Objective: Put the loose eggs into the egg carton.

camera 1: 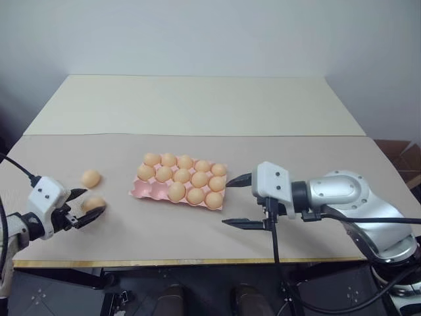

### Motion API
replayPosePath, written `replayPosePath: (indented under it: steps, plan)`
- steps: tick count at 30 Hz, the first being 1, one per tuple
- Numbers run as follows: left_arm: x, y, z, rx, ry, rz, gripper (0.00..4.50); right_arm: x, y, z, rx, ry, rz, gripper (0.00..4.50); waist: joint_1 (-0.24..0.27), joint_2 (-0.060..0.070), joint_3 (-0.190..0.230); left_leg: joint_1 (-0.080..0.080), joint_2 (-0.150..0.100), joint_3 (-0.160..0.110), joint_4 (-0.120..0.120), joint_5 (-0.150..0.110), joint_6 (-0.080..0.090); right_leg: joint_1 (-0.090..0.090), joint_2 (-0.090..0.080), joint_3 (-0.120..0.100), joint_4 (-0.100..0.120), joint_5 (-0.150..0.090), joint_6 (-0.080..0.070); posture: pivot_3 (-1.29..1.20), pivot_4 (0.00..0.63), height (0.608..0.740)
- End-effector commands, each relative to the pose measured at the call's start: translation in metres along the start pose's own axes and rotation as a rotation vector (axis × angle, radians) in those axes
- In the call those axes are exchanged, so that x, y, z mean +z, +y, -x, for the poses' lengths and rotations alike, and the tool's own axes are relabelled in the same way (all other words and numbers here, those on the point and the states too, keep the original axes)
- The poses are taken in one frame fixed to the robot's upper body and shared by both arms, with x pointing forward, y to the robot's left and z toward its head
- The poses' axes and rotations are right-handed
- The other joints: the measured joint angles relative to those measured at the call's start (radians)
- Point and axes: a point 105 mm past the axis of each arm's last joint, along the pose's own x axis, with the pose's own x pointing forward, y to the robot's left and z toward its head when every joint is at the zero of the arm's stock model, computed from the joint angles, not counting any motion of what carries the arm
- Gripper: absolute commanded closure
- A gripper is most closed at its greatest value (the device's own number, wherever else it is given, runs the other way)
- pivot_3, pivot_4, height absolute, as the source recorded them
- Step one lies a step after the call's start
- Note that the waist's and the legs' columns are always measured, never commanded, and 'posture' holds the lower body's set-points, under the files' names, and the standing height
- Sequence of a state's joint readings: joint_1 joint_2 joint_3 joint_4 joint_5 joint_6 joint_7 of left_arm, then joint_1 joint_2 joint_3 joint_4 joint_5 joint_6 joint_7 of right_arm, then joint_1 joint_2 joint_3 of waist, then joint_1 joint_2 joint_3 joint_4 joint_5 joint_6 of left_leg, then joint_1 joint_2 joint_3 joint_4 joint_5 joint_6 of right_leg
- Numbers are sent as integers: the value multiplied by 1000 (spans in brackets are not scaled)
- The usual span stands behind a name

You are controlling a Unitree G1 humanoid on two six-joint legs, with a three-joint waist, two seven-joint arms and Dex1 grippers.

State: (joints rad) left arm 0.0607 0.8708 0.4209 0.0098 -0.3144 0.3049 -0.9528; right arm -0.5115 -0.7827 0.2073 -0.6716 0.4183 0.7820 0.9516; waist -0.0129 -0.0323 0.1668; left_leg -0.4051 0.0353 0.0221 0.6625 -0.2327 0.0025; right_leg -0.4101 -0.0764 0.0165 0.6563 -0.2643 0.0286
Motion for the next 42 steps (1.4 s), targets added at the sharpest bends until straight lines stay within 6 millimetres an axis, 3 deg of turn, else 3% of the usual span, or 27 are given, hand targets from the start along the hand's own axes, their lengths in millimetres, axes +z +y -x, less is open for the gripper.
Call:
replayPosePath:
  steps: [1,4,7,12,14,17,28,35,42]
  plan:
    - [0,3,-4,12,17,-8,544,7,1,5,-25,-9,23,19,0,0,0,0,0,0,0,0,0,0,0,0,0,0,0,0,150,740]
    - [-4,2,-6,-9,57,24,544,7,1,5,-37,-7,16,19,0,0,0,0,0,-1,0,0,0,0,0,0,0,0,0,0,150,740]
    - [-9,5,-6,24,93,43,1041,6,1,4,-46,-6,14,0,-2,0,0,0,0,-2,0,0,0,0,0,0,0,0,0,0,150,740]
    - [-17,4,-5,30,138,29,2620,7,-1,2,-60,-10,8,0,-1,0,0,0,0,-4,0,0,0,0,0,0,0,0,0,0,150,740]
    - [-17,5,-5,41,140,21,2890,7,-2,1,-64,-11,7,0,-1,0,0,0,0,-5,0,0,0,0,0,0,0,0,0,0,150,740]
    - [-7,0,-5,21,91,-25,2941,7,-3,1,-70,-13,8,0,-1,0,0,0,0,-5,0,0,0,0,0,0,0,0,0,0,150,740]
    - [76,-38,-1,-232,-364,-64,2941,8,-5,0,-109,-12,25,0,3,0,0,0,0,-6,0,0,0,1,-1,0,0,0,0,0,150,740]
    - [95,-55,-36,-404,-443,-54,2941,12,-9,5,-184,-14,37,0,4,0,0,1,-2,-5,1,0,0,3,0,-1,0,0,0,0,150,740]
    - [93,-59,-62,-498,-397,-97,2941,12,-7,9,-253,-5,22,0,-1,0,0,0,-1,-4,1,0,0,2,1,-2,0,0,0,0,150,740]
